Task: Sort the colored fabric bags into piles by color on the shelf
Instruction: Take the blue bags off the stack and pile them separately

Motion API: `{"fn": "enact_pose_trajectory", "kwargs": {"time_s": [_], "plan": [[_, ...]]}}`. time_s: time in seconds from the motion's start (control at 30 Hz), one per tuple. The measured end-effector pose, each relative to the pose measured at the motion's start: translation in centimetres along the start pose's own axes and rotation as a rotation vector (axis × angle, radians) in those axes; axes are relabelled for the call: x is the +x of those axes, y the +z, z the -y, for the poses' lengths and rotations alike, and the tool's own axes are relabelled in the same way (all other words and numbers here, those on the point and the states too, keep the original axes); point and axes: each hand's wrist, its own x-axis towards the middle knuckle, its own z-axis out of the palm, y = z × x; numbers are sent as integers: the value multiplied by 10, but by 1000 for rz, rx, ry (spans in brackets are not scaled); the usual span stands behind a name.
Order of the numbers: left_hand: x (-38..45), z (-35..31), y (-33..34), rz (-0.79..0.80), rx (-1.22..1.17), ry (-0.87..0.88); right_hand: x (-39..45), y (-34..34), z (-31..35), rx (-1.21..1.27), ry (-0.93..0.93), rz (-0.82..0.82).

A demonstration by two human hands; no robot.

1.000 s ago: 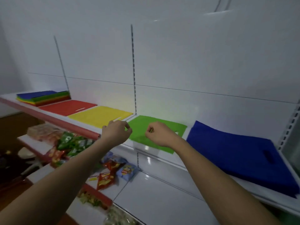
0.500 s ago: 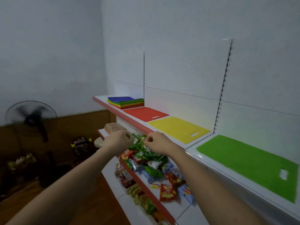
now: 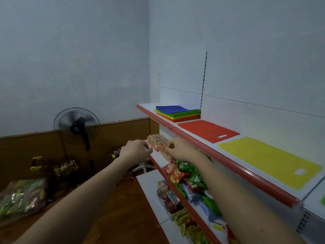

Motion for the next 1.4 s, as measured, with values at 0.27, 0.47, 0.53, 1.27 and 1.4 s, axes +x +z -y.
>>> {"fn": "enact_pose_trajectory", "kwargs": {"time_s": [0.27, 0.47, 0.53, 1.27, 1.4], "plan": [[119, 41, 7, -24, -81, 3, 134, 20, -9, 7, -33, -19], [214, 63, 1, -39, -78, 3, 241, 17, -17, -16, -63, -28], [241, 71, 3, -46, -75, 2, 273, 19, -17, -24, -78, -44], [525, 207, 12, 47, -299, 373, 530, 100, -3, 56, 162, -199], [570, 203, 17, 139, -400, 472, 544, 101, -20, 140, 232, -367]]}}
